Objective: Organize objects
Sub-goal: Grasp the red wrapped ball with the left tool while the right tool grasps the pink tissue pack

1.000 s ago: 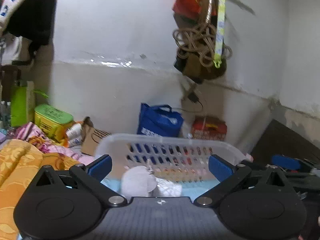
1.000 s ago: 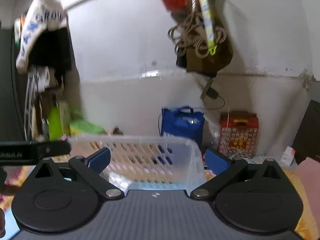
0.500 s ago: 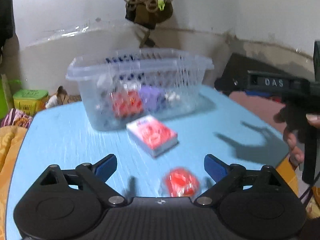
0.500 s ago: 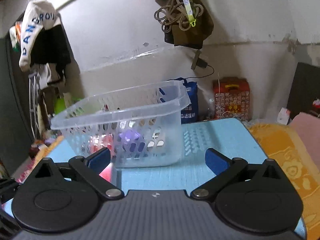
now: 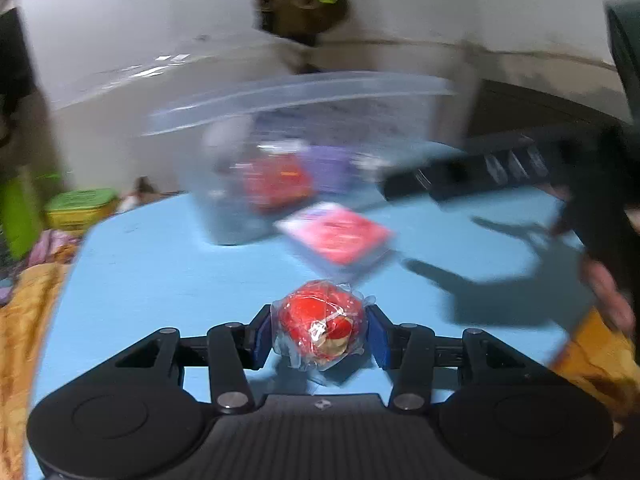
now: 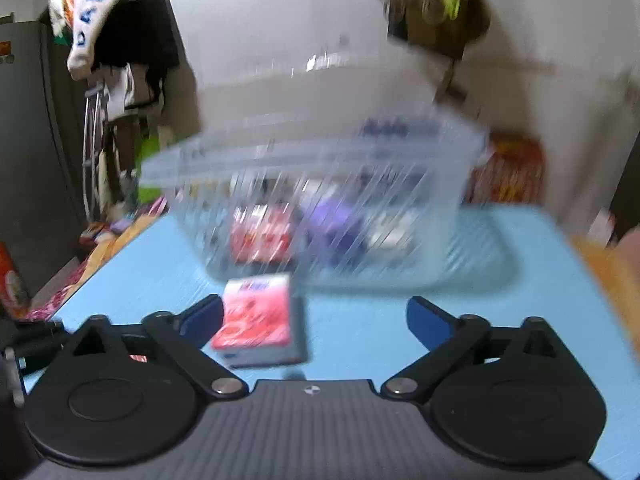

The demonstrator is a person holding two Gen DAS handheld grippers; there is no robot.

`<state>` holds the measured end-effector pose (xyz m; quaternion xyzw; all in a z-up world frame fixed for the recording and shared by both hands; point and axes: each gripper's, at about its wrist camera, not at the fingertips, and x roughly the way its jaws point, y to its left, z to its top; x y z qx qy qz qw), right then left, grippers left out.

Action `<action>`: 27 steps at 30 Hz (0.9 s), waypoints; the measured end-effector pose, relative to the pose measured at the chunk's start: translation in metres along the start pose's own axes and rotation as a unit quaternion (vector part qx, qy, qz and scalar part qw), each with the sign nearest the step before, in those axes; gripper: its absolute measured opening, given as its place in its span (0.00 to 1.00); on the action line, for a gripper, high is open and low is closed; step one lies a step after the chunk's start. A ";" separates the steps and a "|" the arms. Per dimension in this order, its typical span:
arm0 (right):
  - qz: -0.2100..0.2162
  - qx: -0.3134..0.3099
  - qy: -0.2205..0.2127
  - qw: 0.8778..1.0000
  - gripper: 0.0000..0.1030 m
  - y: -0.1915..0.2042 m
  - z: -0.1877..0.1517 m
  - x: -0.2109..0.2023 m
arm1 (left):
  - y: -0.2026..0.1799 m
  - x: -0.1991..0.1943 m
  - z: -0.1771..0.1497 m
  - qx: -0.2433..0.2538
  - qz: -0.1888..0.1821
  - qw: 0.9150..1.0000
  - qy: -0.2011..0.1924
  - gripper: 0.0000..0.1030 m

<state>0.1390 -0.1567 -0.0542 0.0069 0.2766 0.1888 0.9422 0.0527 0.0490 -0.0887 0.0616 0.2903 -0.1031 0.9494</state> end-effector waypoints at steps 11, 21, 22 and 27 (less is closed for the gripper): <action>0.009 -0.067 0.036 0.997 0.50 0.036 0.000 0.025 | 0.042 -0.009 -0.001 -0.051 0.042 0.998 -0.010 0.50; 0.006 -0.097 0.069 0.993 0.57 0.053 0.012 0.044 | 0.045 -0.020 0.004 -0.051 0.043 0.998 -0.021 0.50; 0.005 -0.099 0.072 0.992 0.57 0.053 0.012 0.046 | 0.048 -0.019 0.003 -0.053 0.045 0.997 -0.019 0.50; 0.000 -0.100 0.091 0.991 0.55 0.051 0.004 0.049 | 0.062 -0.013 0.002 -0.083 0.040 0.996 -0.009 0.50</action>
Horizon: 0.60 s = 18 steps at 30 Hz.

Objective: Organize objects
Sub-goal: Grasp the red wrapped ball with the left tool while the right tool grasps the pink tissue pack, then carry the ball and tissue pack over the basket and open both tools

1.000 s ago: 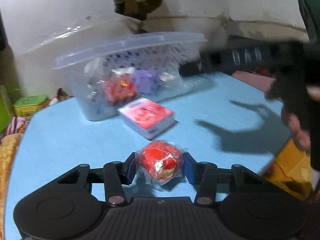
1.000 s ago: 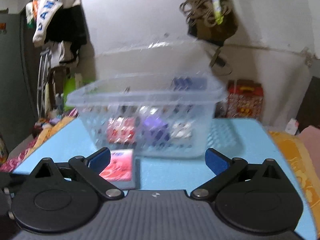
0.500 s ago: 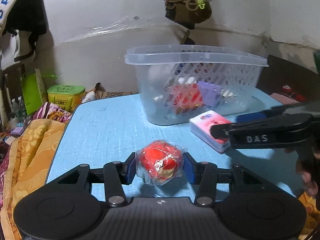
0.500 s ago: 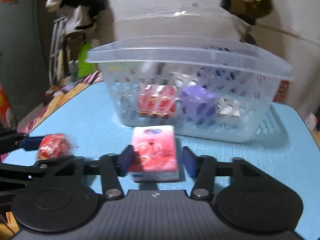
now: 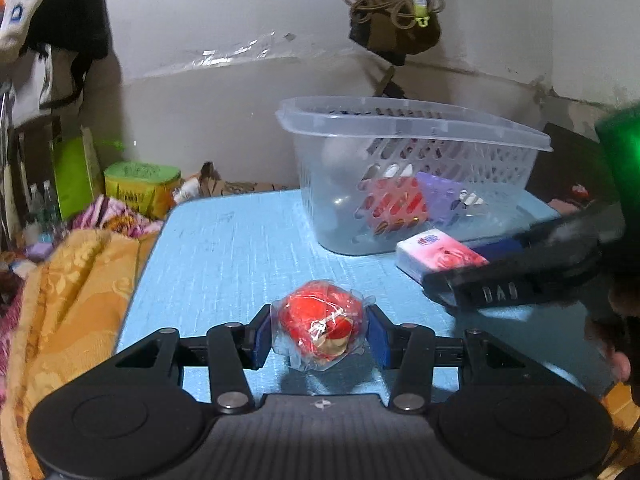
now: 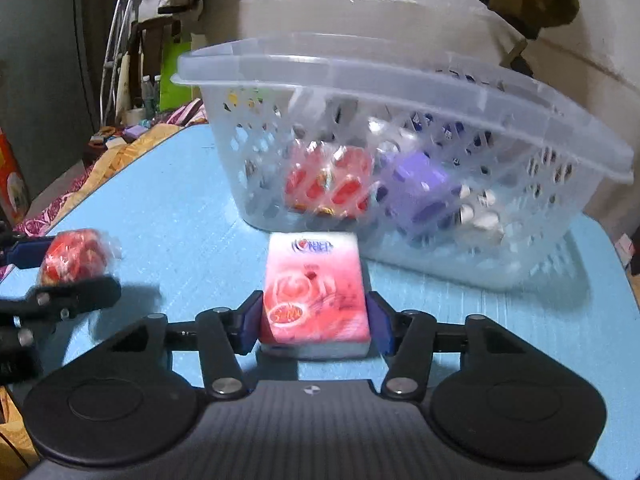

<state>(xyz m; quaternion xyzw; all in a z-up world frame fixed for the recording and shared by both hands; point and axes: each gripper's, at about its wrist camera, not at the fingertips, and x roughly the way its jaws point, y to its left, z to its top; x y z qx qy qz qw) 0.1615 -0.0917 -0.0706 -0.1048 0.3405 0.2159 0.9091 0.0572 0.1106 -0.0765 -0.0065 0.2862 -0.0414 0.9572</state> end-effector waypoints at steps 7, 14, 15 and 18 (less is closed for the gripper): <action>-0.007 -0.006 -0.053 0.999 0.53 -0.012 -0.012 -0.043 | -0.014 -0.002 0.004 0.006 -0.014 1.000 -0.019 0.50; 0.014 -0.003 -0.104 0.995 0.53 -0.030 -0.021 -0.086 | -0.037 0.000 0.009 0.027 -0.030 0.999 -0.028 0.50; 0.019 -0.008 -0.113 0.993 0.53 -0.031 -0.020 -0.092 | -0.041 0.000 0.009 0.033 -0.034 0.998 -0.029 0.50; 0.027 -0.008 -0.140 0.990 0.53 -0.038 -0.020 -0.108 | -0.052 -0.003 0.013 0.044 -0.041 0.998 -0.035 0.50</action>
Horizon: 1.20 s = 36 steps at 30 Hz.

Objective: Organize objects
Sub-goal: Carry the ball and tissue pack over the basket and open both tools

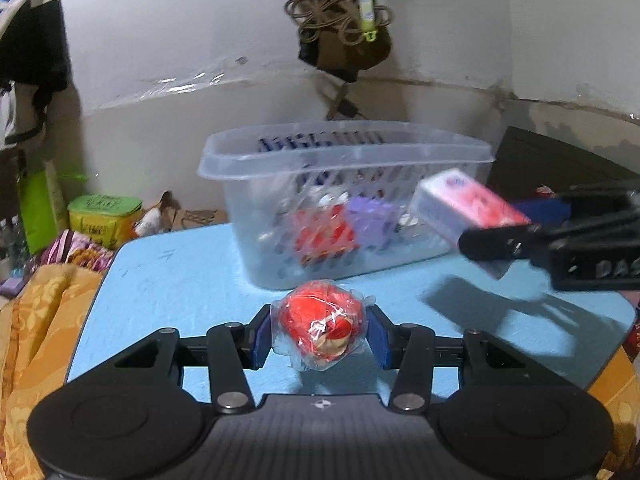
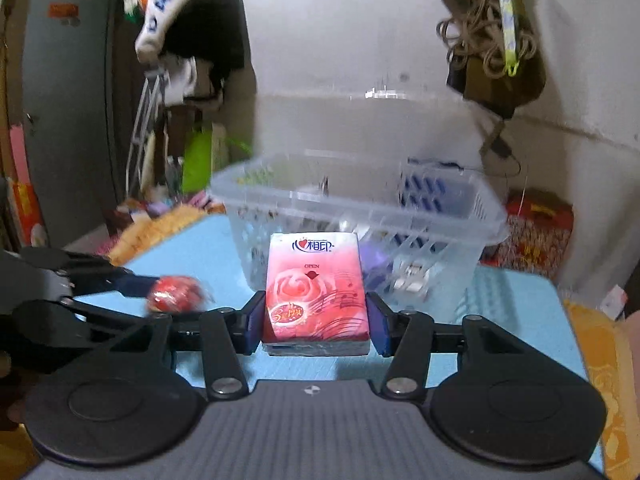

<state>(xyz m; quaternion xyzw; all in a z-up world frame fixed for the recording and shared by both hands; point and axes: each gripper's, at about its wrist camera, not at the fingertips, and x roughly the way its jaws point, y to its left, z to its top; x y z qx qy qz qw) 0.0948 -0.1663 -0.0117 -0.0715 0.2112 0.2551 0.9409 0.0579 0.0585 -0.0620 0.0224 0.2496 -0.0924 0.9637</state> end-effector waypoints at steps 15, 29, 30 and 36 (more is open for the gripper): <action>-0.056 0.039 -0.091 0.993 0.54 -0.043 0.064 -0.013 | -0.001 -0.012 0.103 -0.051 -0.009 0.996 -0.074 0.51; -0.071 0.052 -0.030 0.996 0.54 -0.079 0.095 0.093 | 0.031 0.089 0.148 -0.120 -0.003 0.992 -0.050 0.57; -0.066 0.055 -0.029 0.996 0.56 -0.079 0.094 0.096 | 0.033 0.091 0.147 -0.117 -0.013 0.992 -0.050 0.67; -0.095 0.069 -0.106 0.987 1.00 -0.077 0.082 0.063 | 0.040 0.078 0.141 -0.115 0.009 0.989 -0.089 1.00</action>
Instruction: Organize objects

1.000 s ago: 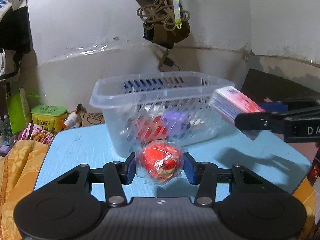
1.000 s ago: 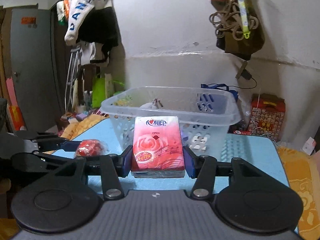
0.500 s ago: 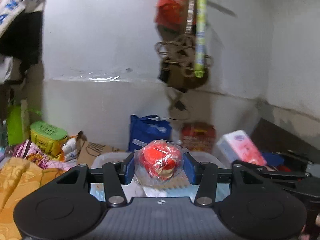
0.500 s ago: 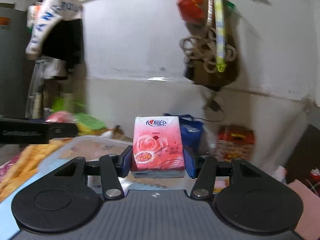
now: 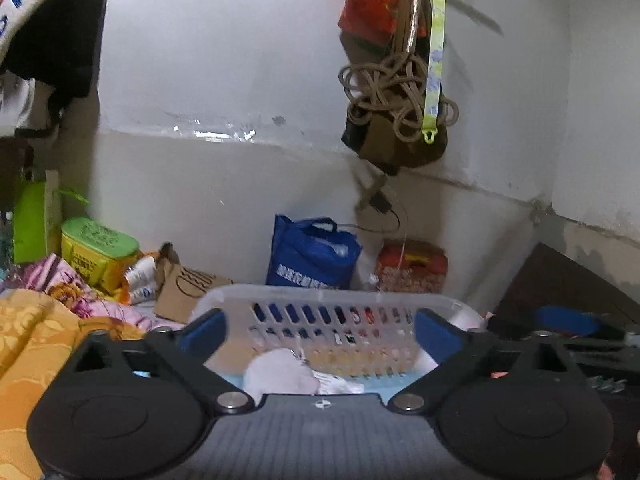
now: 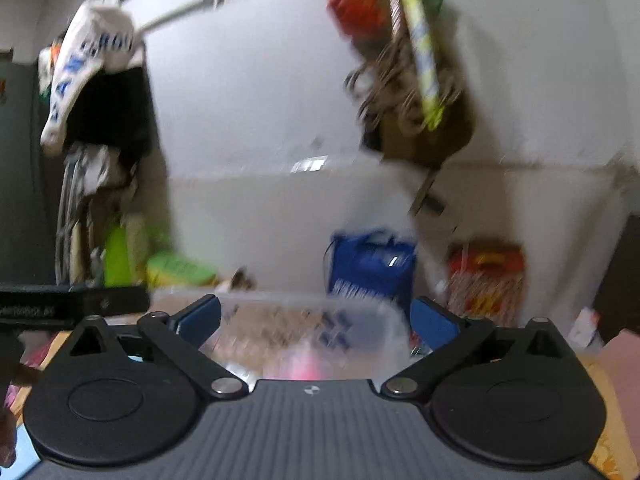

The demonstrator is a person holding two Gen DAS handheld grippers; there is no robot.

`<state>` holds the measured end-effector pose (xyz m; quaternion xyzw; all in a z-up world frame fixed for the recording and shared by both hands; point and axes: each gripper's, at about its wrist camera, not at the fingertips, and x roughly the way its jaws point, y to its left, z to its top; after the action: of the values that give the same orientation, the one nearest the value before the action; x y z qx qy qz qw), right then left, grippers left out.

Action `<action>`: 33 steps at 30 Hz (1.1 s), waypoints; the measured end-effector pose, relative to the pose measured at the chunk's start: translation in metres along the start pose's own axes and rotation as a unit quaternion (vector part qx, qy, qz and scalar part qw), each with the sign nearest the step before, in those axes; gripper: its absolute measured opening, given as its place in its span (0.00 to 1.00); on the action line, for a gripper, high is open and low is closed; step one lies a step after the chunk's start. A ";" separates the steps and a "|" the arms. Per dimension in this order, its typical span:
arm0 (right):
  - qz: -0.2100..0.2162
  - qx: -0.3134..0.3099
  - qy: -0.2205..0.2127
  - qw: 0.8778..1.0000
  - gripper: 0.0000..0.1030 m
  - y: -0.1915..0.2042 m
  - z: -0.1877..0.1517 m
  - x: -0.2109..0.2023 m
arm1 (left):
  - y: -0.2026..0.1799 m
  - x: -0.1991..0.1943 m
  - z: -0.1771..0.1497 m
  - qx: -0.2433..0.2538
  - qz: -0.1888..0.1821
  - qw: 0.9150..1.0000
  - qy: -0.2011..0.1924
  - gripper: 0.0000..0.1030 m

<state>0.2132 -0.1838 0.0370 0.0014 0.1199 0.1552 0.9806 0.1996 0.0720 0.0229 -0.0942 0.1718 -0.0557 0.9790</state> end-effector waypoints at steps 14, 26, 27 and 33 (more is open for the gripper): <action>-0.001 0.066 0.088 0.994 1.00 -0.017 -0.007 -0.062 | -0.015 -0.053 -0.011 0.028 0.001 0.999 0.023 1.00; -0.027 0.016 0.112 0.993 1.00 -0.003 -0.033 -0.063 | -0.029 -0.066 -0.036 0.029 0.032 0.998 0.055 1.00; -0.025 0.019 0.110 0.993 1.00 -0.003 -0.033 -0.065 | -0.033 -0.066 -0.037 0.034 0.030 0.997 0.055 1.00; -0.025 0.020 0.108 0.994 1.00 -0.008 -0.036 -0.067 | -0.048 -0.070 -0.044 0.064 0.039 0.996 0.054 1.00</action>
<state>0.1456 -0.2134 0.0176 0.0017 0.2283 0.1276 0.9652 0.1153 0.0283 0.0152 -0.0217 0.2244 -0.0339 0.9737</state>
